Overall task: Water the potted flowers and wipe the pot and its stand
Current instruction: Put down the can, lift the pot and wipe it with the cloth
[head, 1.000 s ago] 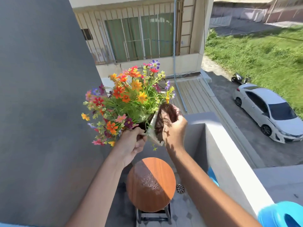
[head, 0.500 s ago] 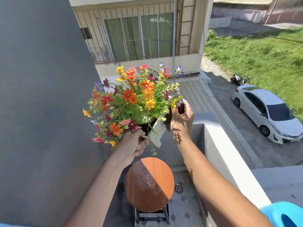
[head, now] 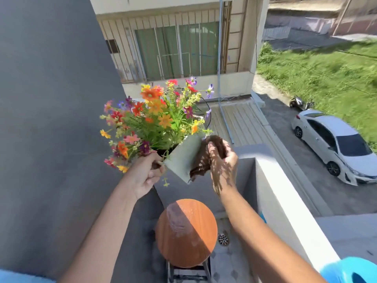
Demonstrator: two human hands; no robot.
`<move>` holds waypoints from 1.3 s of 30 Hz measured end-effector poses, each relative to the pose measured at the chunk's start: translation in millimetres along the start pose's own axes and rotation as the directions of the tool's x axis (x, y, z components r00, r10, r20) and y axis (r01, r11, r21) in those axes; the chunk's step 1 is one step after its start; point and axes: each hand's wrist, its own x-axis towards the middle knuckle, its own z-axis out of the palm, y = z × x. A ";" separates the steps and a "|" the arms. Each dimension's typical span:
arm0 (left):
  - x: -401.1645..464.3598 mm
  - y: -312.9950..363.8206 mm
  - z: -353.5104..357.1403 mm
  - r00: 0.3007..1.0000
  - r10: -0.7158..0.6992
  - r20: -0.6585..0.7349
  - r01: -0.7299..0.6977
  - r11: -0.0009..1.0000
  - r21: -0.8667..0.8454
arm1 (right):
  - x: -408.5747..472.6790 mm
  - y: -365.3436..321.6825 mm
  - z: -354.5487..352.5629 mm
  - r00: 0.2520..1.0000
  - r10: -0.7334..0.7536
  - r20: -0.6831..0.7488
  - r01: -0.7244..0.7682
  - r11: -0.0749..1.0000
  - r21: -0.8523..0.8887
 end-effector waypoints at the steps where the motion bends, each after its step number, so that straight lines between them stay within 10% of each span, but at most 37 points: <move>1: -0.9 3.1 -4.2 1.000 0.005 -0.004 -0.005 1.000 -0.001 | 12.8 -10.8 -4.7 0.997 -0.057 -0.053 0.055 0.998 -0.044; 5: -5.6 13.9 -12.4 1.000 0.011 0.016 -0.013 0.991 0.131 | 54.6 -39.6 -13.4 0.981 -0.172 -0.087 0.147 0.959 -0.241; 14: -6.3 33.7 -22.3 0.997 -0.040 0.069 0.006 0.899 0.438 | 67.5 -52.7 -17.8 0.820 0.382 0.426 -0.390 0.918 -0.072; 19: -8.1 37.4 -25.8 0.992 -0.086 0.097 0.029 0.874 0.485 | 53.3 -61.7 -28.7 0.730 0.457 0.509 -0.410 0.888 -0.209; 28: -4.5 36.3 -26.0 0.997 -0.024 0.070 -0.021 0.809 0.587 | 35.1 -67.4 -21.9 0.802 0.393 0.450 -0.269 0.910 -0.315; 34: -3.4 38.3 -14.3 0.993 0.116 -0.025 -0.087 0.860 0.503 | 16.2 -58.5 -38.5 0.874 0.226 0.430 -0.208 0.974 -0.089; 36: 0.6 42.0 -11.8 0.943 0.296 -0.149 -0.196 0.860 0.471 | 13.8 -54.9 -30.1 0.908 0.192 0.371 -0.198 0.980 -0.024; 39: -3.9 29.6 -9.0 0.675 0.626 -0.390 -0.288 0.710 0.642 | 9.6 -49.5 -9.6 0.928 0.274 0.251 -0.264 0.962 -0.073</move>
